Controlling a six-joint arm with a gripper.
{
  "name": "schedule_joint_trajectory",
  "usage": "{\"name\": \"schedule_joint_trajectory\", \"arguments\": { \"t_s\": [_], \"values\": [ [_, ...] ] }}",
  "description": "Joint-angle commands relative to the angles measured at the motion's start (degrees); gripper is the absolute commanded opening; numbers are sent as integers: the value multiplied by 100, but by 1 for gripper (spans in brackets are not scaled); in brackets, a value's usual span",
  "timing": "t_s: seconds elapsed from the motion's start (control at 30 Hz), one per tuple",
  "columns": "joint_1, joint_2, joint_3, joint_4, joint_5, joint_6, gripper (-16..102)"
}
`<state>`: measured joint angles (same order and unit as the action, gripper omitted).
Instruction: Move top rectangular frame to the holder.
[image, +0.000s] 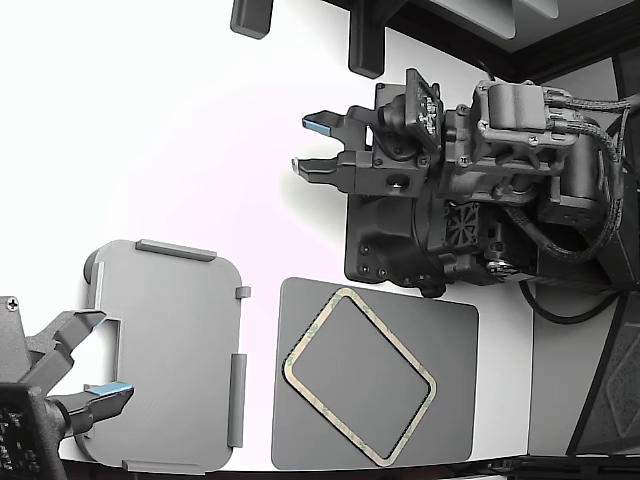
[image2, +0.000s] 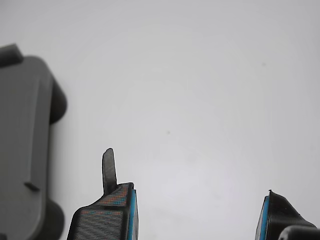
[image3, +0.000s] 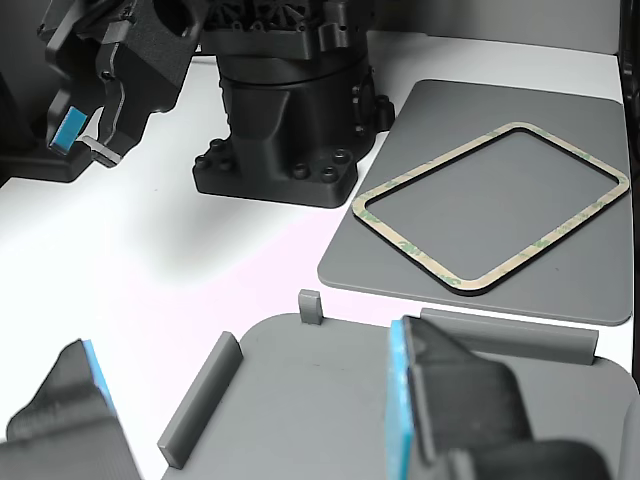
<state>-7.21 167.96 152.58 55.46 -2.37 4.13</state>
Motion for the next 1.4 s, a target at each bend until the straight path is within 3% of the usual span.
{"name": "schedule_joint_trajectory", "arguments": {
  "t_s": [0.0,0.27,0.6,0.73,0.87,1.07,1.17,1.37],
  "values": [
    [-79,-62,-193,-79,-255,-193,100],
    [-79,-158,-281,-79,-272,-202,100],
    [185,-1345,-1547,105,-387,-580,100],
    [712,-2048,-2496,747,-396,-1151,93],
    [1468,-2364,-2971,1354,-229,-1433,100],
    [3085,-2786,-3261,1775,343,-1134,100],
    [3683,-3173,-3366,1837,457,-1063,100],
    [5159,-3867,-3419,1670,1248,35,91]
  ]
}}
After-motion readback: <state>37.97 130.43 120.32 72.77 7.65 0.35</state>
